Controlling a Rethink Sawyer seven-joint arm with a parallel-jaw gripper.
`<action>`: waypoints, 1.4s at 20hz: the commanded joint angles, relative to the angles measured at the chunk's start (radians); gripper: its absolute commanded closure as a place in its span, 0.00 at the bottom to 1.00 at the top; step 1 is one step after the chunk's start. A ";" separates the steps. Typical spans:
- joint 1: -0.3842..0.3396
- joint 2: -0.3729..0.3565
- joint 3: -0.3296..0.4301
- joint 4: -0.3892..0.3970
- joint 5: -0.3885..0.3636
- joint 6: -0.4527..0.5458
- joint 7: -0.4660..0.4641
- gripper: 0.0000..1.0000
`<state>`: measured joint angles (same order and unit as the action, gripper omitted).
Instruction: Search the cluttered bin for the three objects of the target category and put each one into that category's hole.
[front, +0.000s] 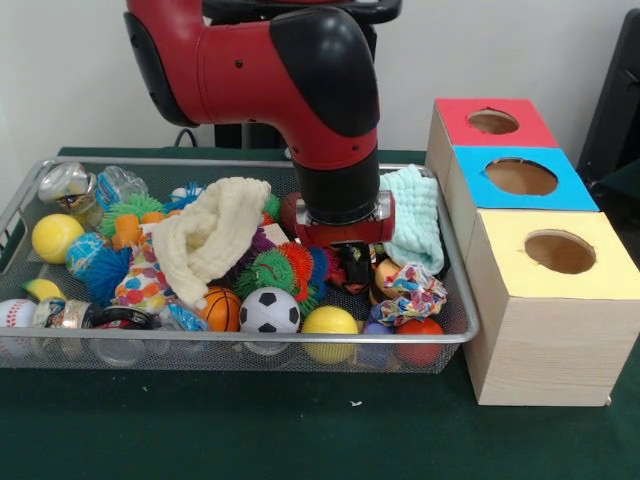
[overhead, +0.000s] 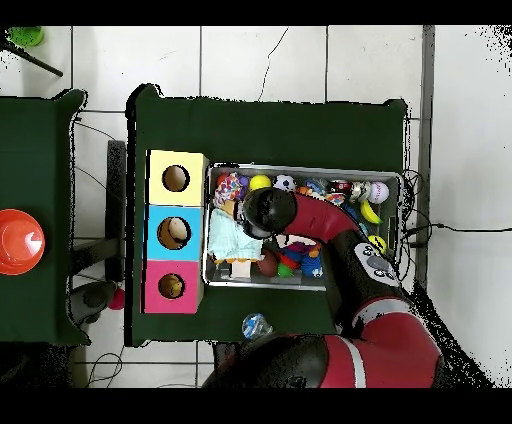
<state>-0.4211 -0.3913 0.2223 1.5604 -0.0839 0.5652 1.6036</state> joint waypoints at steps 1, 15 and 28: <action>-0.002 0.002 0.089 0.045 0.031 0.033 0.077 1.00; 0.029 -0.141 0.056 -0.031 -0.128 -0.004 -0.048 1.00; 0.013 -0.128 0.068 -0.005 -0.108 -0.045 0.036 0.00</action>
<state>-0.3935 -0.5378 0.2238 1.5643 -0.1739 0.5654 1.6036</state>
